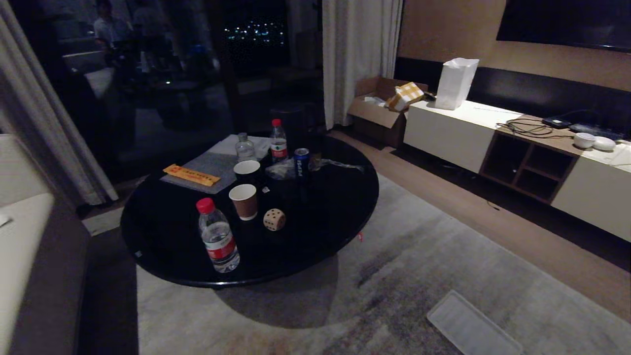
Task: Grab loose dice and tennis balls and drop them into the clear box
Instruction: Pick up toys out of the box
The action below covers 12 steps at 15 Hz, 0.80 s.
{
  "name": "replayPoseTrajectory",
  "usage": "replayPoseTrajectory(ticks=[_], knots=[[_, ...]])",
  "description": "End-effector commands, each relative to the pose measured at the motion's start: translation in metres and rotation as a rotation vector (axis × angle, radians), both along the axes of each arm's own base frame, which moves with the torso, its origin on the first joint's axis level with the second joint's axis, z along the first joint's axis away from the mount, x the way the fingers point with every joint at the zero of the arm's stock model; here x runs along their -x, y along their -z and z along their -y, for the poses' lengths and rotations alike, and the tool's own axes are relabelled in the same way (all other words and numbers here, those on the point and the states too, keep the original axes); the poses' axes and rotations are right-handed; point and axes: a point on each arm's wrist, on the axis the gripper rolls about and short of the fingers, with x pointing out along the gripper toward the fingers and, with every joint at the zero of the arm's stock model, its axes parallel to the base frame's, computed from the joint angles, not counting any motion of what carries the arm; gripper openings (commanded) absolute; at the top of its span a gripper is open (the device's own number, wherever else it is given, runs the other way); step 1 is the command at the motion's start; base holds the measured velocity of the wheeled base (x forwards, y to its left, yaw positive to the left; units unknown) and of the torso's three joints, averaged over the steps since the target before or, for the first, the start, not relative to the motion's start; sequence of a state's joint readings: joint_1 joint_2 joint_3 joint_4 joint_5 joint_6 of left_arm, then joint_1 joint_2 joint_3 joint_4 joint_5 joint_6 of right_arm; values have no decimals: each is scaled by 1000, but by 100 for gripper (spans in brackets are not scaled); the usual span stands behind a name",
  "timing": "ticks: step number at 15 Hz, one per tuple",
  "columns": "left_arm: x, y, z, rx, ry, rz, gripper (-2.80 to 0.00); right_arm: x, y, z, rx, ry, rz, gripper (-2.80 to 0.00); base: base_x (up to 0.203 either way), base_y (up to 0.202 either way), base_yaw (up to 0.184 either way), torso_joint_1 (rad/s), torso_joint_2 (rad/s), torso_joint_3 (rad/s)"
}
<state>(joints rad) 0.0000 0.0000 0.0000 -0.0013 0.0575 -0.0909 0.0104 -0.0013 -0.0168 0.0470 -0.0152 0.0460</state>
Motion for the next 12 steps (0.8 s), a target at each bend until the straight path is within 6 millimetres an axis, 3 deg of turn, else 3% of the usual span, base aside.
replayPoseTrajectory(ticks=[1,12], knots=[[0,0,0,1,-2,-3,-280,0,0,0,0,0,-2,-280,-1,-9,166,2,2,2],[0,0,0,1,-1,-3,-280,0,0,0,-2,0,-2,-280,-1,-7,163,3,2,3]])
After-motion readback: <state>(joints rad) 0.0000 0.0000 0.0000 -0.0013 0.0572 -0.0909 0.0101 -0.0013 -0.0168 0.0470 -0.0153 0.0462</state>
